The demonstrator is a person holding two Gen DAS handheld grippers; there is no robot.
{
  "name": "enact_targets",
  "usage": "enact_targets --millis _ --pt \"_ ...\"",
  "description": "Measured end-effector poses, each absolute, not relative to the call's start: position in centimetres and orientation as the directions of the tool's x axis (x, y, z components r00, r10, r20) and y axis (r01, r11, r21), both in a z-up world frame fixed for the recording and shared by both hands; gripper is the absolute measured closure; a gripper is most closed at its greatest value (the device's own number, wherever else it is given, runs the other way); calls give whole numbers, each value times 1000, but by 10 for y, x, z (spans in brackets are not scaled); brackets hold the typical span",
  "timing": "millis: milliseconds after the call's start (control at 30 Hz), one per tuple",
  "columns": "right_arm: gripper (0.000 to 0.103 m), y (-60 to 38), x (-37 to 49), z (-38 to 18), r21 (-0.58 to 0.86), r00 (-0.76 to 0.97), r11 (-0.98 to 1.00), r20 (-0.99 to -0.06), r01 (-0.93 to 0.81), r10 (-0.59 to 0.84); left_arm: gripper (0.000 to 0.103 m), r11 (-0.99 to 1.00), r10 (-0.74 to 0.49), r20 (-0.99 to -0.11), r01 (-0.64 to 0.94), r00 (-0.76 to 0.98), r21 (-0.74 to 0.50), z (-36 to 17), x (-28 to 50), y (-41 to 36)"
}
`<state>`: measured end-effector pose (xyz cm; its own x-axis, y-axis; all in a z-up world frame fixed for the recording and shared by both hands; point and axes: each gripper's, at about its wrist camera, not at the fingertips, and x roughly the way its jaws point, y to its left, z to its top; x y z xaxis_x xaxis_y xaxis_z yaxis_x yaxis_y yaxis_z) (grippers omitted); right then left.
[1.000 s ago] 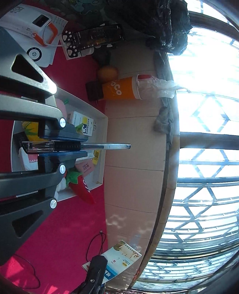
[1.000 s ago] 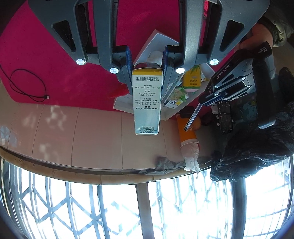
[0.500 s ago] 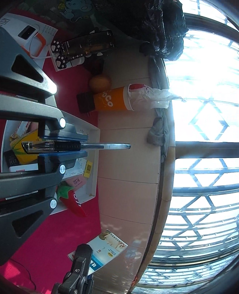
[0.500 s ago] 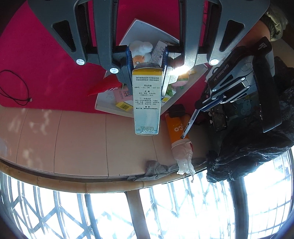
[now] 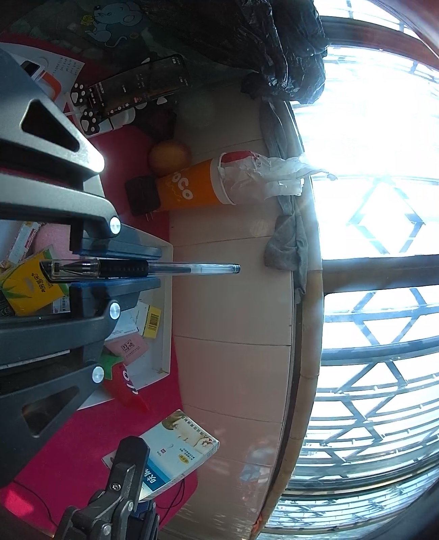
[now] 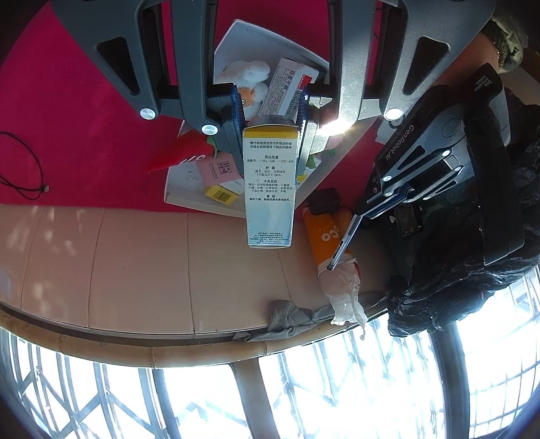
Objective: Organize objects
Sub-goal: 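Lower the pen and white box into the tray and open both grippers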
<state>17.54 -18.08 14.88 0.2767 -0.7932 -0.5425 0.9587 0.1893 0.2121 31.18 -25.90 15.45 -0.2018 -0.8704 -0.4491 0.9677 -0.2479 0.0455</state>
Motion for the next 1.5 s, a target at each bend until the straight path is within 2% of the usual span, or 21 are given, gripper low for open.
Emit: enact_targets --millis 333,933,1500 --pt "78 -199 177 143 237 258 146 -559 960 -788 95 -245 -852 -487 969 -194 42 147 305 -276" --pt "78 -227 178 135 137 142 76 -577 988 -804 95 -253 -817 -546 966 -184 52 140 299 -306" --pt "78 -250 174 120 114 103 43 -605 993 -789 95 -262 -787 -588 964 -185 46 114 285 -323"
